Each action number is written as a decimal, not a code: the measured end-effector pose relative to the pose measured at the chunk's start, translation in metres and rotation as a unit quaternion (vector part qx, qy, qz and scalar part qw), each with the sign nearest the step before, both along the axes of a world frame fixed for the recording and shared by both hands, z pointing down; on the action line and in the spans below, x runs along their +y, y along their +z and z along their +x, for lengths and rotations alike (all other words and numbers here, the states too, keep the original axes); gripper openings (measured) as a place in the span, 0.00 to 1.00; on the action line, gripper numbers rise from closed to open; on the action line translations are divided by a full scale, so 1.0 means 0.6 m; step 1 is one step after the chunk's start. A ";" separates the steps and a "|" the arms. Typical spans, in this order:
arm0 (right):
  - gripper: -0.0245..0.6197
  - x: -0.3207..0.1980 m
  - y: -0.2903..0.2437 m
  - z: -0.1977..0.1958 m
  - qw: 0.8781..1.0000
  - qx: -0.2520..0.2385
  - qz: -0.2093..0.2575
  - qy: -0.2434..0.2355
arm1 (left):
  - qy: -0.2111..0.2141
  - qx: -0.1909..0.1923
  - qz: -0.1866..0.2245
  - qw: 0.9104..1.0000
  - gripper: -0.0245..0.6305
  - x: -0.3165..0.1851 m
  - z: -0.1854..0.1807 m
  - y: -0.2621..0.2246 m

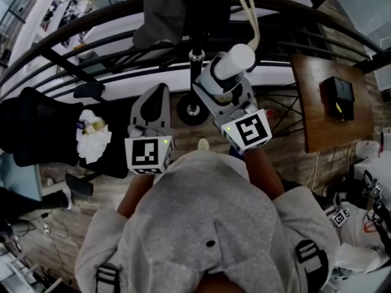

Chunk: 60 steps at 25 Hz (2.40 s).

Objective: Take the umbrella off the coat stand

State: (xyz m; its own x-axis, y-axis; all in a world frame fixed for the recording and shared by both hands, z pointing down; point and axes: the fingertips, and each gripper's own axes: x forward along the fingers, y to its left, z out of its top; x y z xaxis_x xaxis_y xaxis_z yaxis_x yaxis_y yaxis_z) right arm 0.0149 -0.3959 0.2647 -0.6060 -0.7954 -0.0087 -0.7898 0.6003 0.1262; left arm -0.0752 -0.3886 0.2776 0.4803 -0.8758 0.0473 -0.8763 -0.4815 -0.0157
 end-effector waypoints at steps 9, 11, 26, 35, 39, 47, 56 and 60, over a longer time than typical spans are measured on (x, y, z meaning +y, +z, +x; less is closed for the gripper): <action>0.47 0.037 -0.023 0.020 1.000 -0.011 0.006 0.022 | 0.015 0.005 0.004 1.000 0.06 0.033 0.002 -0.004; 0.47 0.038 -0.026 0.022 1.000 -0.012 0.007 0.024 | 0.017 0.006 0.006 1.000 0.06 0.033 0.002 -0.007; 0.47 0.074 -0.041 0.040 0.997 -0.026 0.009 0.070 | 0.048 0.008 0.014 0.999 0.06 0.066 -0.004 -0.002; 0.47 0.079 -0.088 0.039 0.995 -0.048 0.038 0.081 | 0.036 0.020 0.012 0.999 0.06 0.071 -0.025 -0.014; 0.47 0.086 -0.105 0.040 0.995 -0.043 0.041 0.081 | 0.037 0.013 0.012 0.999 0.06 0.079 -0.030 -0.014; 0.47 0.093 -0.058 0.043 0.996 -0.020 0.002 0.091 | 0.049 0.014 0.008 0.999 0.06 0.073 -0.023 -0.009; 0.47 0.162 -0.019 0.054 0.992 -0.030 -0.024 0.123 | 0.065 0.015 -0.008 0.998 0.06 0.121 -0.032 0.021; 0.47 0.191 0.001 0.050 0.989 -0.027 -0.039 0.137 | 0.069 0.012 -0.017 0.997 0.06 0.143 -0.047 0.037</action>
